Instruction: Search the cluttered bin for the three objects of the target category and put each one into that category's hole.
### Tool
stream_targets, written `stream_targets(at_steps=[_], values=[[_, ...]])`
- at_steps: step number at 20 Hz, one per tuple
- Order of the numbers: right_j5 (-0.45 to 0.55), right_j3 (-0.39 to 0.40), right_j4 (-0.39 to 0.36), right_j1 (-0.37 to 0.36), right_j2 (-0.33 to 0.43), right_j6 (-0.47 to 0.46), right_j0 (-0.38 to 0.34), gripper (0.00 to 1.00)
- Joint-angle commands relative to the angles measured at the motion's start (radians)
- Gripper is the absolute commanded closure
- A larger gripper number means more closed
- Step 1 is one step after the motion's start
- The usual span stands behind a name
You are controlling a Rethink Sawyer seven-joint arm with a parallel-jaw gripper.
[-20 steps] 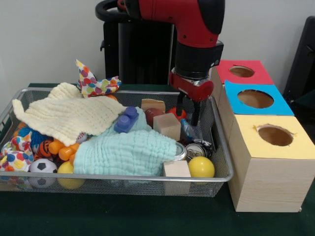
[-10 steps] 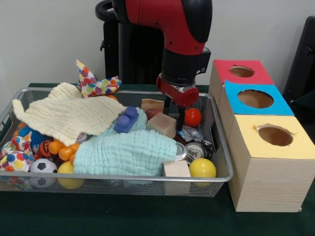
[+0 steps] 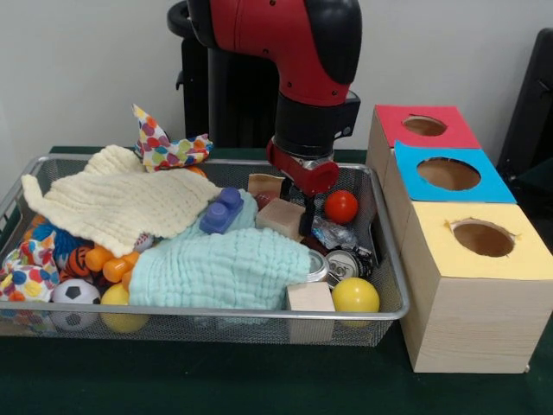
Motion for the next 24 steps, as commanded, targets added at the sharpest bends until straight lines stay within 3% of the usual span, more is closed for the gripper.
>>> stream_targets(at_steps=[1,8,15,24], values=[[-0.127,0.019,0.073,0.053,0.091,0.203,-0.010,0.00],[-0.151,0.043,0.156,0.054,0.085,0.251,0.045,0.00],[-0.134,0.061,0.207,0.029,0.103,0.228,0.057,0.00],[-0.210,0.029,0.201,0.108,0.098,0.189,0.039,0.00]])
